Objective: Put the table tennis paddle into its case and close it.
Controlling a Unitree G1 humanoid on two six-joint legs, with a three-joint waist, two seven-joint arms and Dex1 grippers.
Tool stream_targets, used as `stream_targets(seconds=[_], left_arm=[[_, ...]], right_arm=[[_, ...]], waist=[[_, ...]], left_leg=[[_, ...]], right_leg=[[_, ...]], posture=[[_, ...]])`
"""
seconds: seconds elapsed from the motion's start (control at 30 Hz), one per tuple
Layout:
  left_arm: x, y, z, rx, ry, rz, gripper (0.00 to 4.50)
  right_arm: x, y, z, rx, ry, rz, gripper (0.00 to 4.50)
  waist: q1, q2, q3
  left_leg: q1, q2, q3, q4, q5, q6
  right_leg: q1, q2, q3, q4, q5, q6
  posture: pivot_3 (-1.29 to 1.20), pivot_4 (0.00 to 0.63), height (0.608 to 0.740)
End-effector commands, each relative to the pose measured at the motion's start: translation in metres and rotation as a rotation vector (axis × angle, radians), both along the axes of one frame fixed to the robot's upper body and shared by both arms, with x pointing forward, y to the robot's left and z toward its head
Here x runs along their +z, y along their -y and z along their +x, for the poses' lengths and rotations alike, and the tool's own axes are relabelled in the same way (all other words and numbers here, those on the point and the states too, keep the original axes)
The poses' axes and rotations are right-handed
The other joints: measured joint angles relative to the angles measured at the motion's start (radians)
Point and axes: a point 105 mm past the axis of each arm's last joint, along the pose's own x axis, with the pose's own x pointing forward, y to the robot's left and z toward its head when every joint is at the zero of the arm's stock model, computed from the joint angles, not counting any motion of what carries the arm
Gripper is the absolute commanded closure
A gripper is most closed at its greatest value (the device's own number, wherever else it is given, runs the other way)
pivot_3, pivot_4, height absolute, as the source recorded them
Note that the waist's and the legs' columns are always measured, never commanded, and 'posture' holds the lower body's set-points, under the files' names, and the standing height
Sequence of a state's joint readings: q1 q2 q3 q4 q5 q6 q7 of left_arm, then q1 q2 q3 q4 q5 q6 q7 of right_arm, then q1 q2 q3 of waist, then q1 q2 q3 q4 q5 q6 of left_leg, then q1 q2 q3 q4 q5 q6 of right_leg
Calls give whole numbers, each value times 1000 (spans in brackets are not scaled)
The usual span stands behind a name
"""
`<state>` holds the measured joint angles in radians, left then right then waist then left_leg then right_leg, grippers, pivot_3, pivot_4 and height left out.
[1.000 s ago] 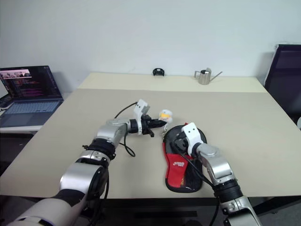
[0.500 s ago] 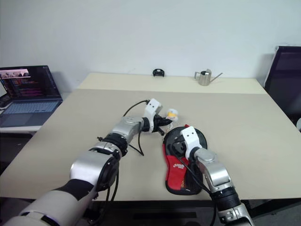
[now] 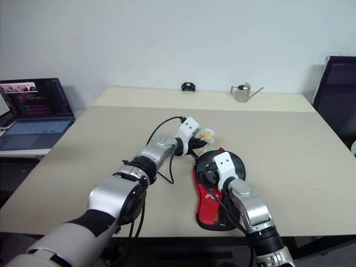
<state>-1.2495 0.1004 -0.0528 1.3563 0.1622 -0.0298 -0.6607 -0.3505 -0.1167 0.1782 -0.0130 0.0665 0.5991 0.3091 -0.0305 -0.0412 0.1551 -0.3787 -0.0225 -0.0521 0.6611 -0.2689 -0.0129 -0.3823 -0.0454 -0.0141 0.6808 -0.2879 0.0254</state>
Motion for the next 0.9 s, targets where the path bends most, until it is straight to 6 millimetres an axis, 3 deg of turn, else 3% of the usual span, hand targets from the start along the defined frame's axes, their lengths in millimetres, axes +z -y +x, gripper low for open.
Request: stream_targets(seconds=[0.03,0.43,0.9], left_arm=[[22,13,4,-7,92,10,4489],[35,33,6,-3,209,78,4489],[48,64,-1,-61,328,172,4489]], right_arm=[[-76,1,-38,-9,-319,-64,0],[-77,15,-45,-83,-330,-72,0],[-87,55,-48,-266,-351,-95,0]], waist=[[0,0,0],[2,0,-1],[35,1,-2]], left_leg=[[0,0,0,0,0,0],[0,0,-1,0,0,0],[1,-2,-3,0,0,0]], right_leg=[[0,0,0,0,0,0],[1,0,-1,-1,-2,3],[4,0,-5,-2,-3,6]], posture=[[0,150,740],[0,150,740],[0,150,740]])
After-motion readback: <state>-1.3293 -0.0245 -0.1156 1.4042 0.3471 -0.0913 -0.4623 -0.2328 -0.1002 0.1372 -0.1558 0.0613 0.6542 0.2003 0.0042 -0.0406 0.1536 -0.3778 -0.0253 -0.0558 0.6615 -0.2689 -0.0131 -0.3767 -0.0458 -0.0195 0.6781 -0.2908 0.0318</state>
